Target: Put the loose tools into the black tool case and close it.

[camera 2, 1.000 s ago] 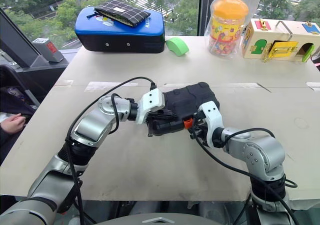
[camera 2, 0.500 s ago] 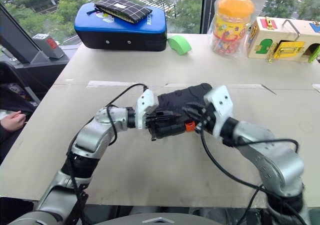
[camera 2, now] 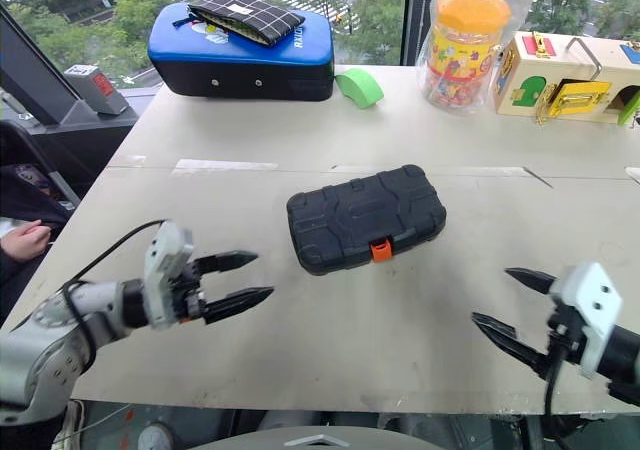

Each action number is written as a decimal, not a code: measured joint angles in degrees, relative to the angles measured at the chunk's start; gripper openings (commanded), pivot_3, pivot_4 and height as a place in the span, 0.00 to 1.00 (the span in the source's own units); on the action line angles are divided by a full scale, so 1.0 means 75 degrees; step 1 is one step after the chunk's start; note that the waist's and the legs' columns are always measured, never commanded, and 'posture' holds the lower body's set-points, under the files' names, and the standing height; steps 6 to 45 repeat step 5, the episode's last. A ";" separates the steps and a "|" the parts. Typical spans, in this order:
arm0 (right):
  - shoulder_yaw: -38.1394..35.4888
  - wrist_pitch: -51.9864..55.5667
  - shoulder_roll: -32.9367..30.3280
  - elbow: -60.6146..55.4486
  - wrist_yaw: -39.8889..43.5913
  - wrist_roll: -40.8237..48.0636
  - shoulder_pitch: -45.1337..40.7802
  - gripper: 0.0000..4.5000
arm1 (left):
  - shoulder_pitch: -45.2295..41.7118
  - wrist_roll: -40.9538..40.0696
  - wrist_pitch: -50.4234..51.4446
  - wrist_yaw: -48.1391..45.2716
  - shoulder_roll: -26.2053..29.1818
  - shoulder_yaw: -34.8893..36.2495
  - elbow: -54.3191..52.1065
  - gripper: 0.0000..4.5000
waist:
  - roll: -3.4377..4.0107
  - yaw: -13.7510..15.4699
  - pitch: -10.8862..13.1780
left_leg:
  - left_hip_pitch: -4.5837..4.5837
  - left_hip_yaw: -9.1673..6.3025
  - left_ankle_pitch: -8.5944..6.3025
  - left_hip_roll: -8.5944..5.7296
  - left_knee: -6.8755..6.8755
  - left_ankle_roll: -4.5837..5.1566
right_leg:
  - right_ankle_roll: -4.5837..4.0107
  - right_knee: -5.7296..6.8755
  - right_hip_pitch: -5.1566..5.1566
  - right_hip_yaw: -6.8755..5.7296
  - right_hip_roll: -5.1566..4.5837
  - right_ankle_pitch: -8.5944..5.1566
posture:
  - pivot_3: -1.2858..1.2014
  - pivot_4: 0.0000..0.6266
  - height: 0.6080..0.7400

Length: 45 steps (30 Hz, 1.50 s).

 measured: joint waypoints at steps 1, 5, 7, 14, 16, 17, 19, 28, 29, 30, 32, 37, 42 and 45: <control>-0.0174 -0.0236 0.0076 0.0110 0.0157 -0.0025 0.0200 1.00 | 0.0235 0.0025 -0.0110 -0.0028 0.0033 0.0126 -0.0020 0.97 | 0.0001 0.0036 0.0001 | -0.0001 0.0002 0.0000 0.0000 0.0000 0.0000 | -0.0004 -0.0002 0.0000 0.0000 -0.0004 -0.0002 | 0.52 0.24 1.00; -0.0519 -0.0841 0.0205 0.0383 0.0460 -0.0116 0.0528 1.00 | 0.0681 0.0072 -0.0325 -0.0051 0.0120 0.0251 -0.0130 0.97 | 0.0002 0.0123 0.0000 | -0.0010 0.0030 0.0000 0.0001 0.0000 -0.0001 | -0.0020 -0.0020 -0.0003 -0.0001 -0.0031 0.0002 | 0.52 0.24 1.00; -0.0519 -0.0841 0.0205 0.0383 0.0460 -0.0116 0.0528 1.00 | 0.0681 0.0072 -0.0325 -0.0051 0.0120 0.0251 -0.0130 0.97 | 0.0002 0.0123 0.0000 | -0.0010 0.0030 0.0000 0.0001 0.0000 -0.0001 | -0.0020 -0.0020 -0.0003 -0.0001 -0.0031 0.0002 | 0.52 0.24 1.00; -0.0519 -0.0841 0.0205 0.0383 0.0460 -0.0116 0.0528 1.00 | 0.0681 0.0072 -0.0325 -0.0051 0.0120 0.0251 -0.0130 0.97 | 0.0002 0.0123 0.0000 | -0.0010 0.0030 0.0000 0.0001 0.0000 -0.0001 | -0.0020 -0.0020 -0.0003 -0.0001 -0.0031 0.0002 | 0.52 0.24 1.00; -0.0519 -0.0841 0.0205 0.0383 0.0460 -0.0116 0.0528 1.00 | 0.0681 0.0072 -0.0325 -0.0051 0.0120 0.0251 -0.0130 0.97 | 0.0002 0.0123 0.0000 | -0.0010 0.0030 0.0000 0.0001 0.0000 -0.0001 | -0.0020 -0.0020 -0.0003 -0.0001 -0.0031 0.0002 | 0.52 0.24 1.00; -0.0519 -0.0841 0.0205 0.0383 0.0460 -0.0116 0.0528 1.00 | 0.0681 0.0072 -0.0325 -0.0051 0.0120 0.0251 -0.0130 0.97 | 0.0002 0.0123 0.0000 | -0.0010 0.0030 0.0000 0.0001 0.0000 -0.0001 | -0.0020 -0.0020 -0.0003 -0.0001 -0.0031 0.0002 | 0.52 0.24 1.00; -0.0519 -0.0841 0.0205 0.0383 0.0460 -0.0116 0.0528 1.00 | 0.0681 0.0072 -0.0325 -0.0051 0.0120 0.0251 -0.0130 0.97 | 0.0002 0.0123 0.0000 | -0.0010 0.0030 0.0000 0.0001 0.0000 -0.0001 | -0.0020 -0.0020 -0.0003 -0.0001 -0.0031 0.0002 | 0.52 0.24 1.00; -0.0519 -0.0841 0.0205 0.0383 0.0460 -0.0116 0.0528 1.00 | 0.0681 0.0072 -0.0325 -0.0051 0.0120 0.0251 -0.0130 0.97 | 0.0002 0.0123 0.0000 | -0.0010 0.0030 0.0000 0.0001 0.0000 -0.0001 | -0.0020 -0.0020 -0.0003 -0.0001 -0.0031 0.0002 | 0.52 0.24 1.00; -0.0519 -0.0841 0.0205 0.0383 0.0460 -0.0116 0.0528 1.00 | 0.0681 0.0072 -0.0325 -0.0051 0.0120 0.0251 -0.0130 0.97 | 0.0002 0.0123 0.0000 | -0.0010 0.0030 0.0000 0.0001 0.0000 -0.0001 | -0.0020 -0.0020 -0.0003 -0.0001 -0.0031 0.0002 | 0.52 0.24 1.00; -0.0519 -0.0841 0.0205 0.0383 0.0460 -0.0116 0.0528 1.00 | 0.0681 0.0072 -0.0325 -0.0051 0.0120 0.0251 -0.0130 0.97 | 0.0002 0.0123 0.0000 | -0.0010 0.0030 0.0000 0.0001 0.0000 -0.0001 | -0.0020 -0.0020 -0.0003 -0.0001 -0.0031 0.0002 | 0.52 0.24 1.00; -0.0519 -0.0841 0.0205 0.0383 0.0460 -0.0116 0.0528 1.00 | 0.0681 0.0072 -0.0325 -0.0051 0.0120 0.0251 -0.0130 0.97 | 0.0002 0.0123 0.0000 | -0.0010 0.0030 0.0000 0.0001 0.0000 -0.0001 | -0.0020 -0.0020 -0.0003 -0.0001 -0.0031 0.0002 | 0.52 0.24 1.00; -0.0519 -0.0841 0.0205 0.0383 0.0460 -0.0116 0.0528 1.00 | 0.0681 0.0072 -0.0325 -0.0051 0.0120 0.0251 -0.0130 0.97 | 0.0002 0.0123 0.0000 | -0.0010 0.0030 0.0000 0.0001 0.0000 -0.0001 | -0.0020 -0.0020 -0.0003 -0.0001 -0.0031 0.0002 | 0.52 0.24 1.00; -0.0519 -0.0841 0.0205 0.0383 0.0460 -0.0116 0.0528 1.00 | 0.0681 0.0072 -0.0325 -0.0051 0.0120 0.0251 -0.0130 0.97 | 0.0002 0.0123 0.0000 | -0.0010 0.0030 0.0000 0.0001 0.0000 -0.0001 | -0.0020 -0.0020 -0.0003 -0.0001 -0.0031 0.0002 | 0.52 0.24 1.00; -0.0519 -0.0841 0.0205 0.0383 0.0460 -0.0116 0.0528 1.00 | 0.0681 0.0072 -0.0325 -0.0051 0.0120 0.0251 -0.0130 0.97 | 0.0002 0.0123 0.0000 | -0.0010 0.0030 0.0000 0.0001 0.0000 -0.0001 | -0.0020 -0.0020 -0.0003 -0.0001 -0.0031 0.0002 | 0.52 0.24 1.00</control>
